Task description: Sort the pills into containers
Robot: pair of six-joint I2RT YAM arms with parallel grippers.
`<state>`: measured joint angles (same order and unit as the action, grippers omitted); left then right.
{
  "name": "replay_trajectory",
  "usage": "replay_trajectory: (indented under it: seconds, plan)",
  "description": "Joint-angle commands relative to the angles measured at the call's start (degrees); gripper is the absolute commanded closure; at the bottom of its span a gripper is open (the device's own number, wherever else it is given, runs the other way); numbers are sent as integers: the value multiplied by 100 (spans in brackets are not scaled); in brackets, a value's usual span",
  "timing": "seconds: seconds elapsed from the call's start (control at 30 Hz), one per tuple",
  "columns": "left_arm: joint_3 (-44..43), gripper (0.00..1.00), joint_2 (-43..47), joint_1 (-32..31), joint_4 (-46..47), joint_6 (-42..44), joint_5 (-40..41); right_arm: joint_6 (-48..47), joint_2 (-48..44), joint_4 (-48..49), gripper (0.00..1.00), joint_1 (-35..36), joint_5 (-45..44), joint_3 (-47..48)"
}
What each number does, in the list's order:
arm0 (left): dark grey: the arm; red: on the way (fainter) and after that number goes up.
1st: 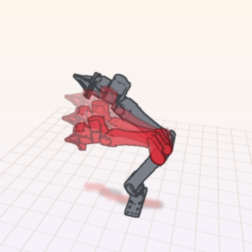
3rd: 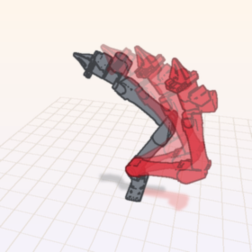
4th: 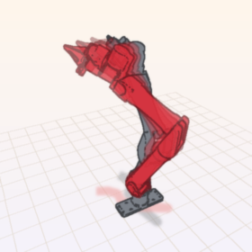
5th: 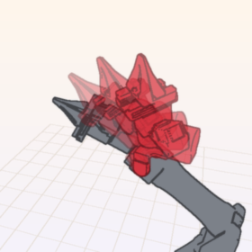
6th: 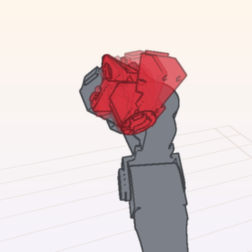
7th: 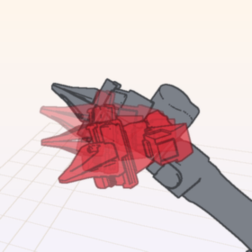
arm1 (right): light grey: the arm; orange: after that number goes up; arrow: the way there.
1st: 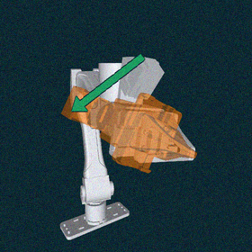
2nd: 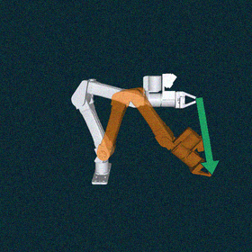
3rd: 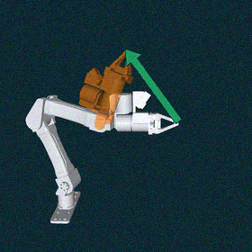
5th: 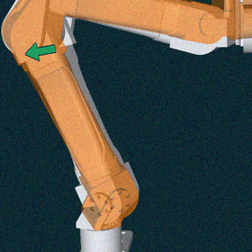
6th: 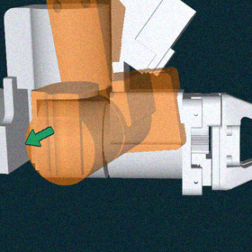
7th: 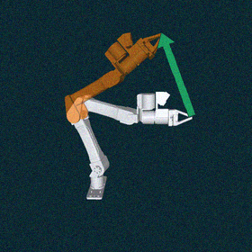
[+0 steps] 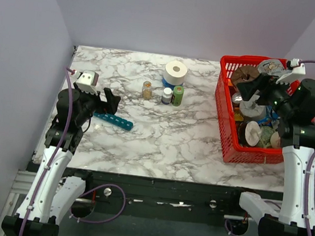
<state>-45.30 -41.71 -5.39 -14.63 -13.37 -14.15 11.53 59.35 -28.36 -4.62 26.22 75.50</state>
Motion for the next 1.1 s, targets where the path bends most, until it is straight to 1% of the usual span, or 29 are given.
replay_trajectory:
  seconds: [0.0, 0.13, 0.17, 0.23, 0.27, 0.33, 0.37, 0.43, 0.47, 0.5, 0.53, 0.57, 0.6, 0.67, 0.7, 0.77, 0.8, 0.83, 0.87, 0.9, 0.97, 1.03, 1.07]
  plan:
    - [30, 1, 23, -24, 224, 18, 62, -115, 76, -12, 0, -39, 111, 272]
    - [56, 1, 23, -24, 241, -17, 114, -475, 103, -21, 0, -39, 471, 307]
    - [65, 1, 14, -24, 242, -17, 123, -807, 103, -12, 0, -39, 855, 298]
    - [65, 1, 5, -24, 242, -43, 141, -1099, 112, -47, 0, -30, 1401, 289]
    - [56, 1, -3, -24, 242, -43, 141, -1579, 129, -64, 0, -30, 2074, 289]
    - [56, 1, -12, -24, 242, -78, 132, -1977, 164, -134, 0, -4, 2798, 272]
    - [48, 1, -30, -24, 242, -96, 141, -2362, 182, -222, 0, 49, 3193, 289]
    - [56, 1, -38, -24, 224, -122, 132, -2733, 278, -616, 0, 452, 3101, 438]
    - [56, 1, -56, -24, 207, -149, 123, -3092, 313, -723, 0, 715, 2761, 474]
    - [48, 1, -56, -24, 172, -166, 123, -3269, 427, -811, 0, 1222, 2574, 509]
    - [39, 1, -82, -24, 145, -166, 115, -3384, 524, -959, 0, 1471, 2364, 579]
    - [30, 1, -100, -24, 119, -219, 114, -3525, 612, -978, 0, 1708, 2022, 597]
    - [12, 1, -117, -24, 23, -245, 132, -3630, 700, -996, 0, 2128, 1949, 623]
    - [-75, 1, -144, -24, -127, -307, 176, -3885, 1025, -1075, 0, 2552, 1826, 719]
    - [-93, 1, -144, -24, -258, -411, 185, -4147, 1147, -1075, 0, 2989, 1678, 746]
    - [-58, 1, -100, -24, -338, -500, 237, -4342, 1586, -1057, 0, 3431, 1466, 921]
    - [-32, 1, -30, -24, -399, -613, 264, -4535, 1771, -1075, 0, 3851, 1239, 1009]
    - [29, 1, 31, -24, -426, -658, 403, -4598, 1947, -1049, 0, 4055, 1106, 1106]
    - [65, 1, 75, -24, -452, -693, 483, -4633, 2366, -1005, 0, 4240, 983, 1185]
    - [82, 1, 137, -24, -522, -720, 623, -4738, 2570, -987, 0, 4546, 921, 1360]
    - [48, 1, 146, -24, -672, -729, 1053, -4835, 3254, -812, 0, 4794, 807, 1493]
    - [-101, 1, 111, -24, -988, -624, 1370, -4923, 3696, -497, 0, 5128, 526, 1642]
    - [-137, 1, 120, -24, -1067, -571, 1902, -4932, 3872, -356, 0, 5234, 429, 1678]
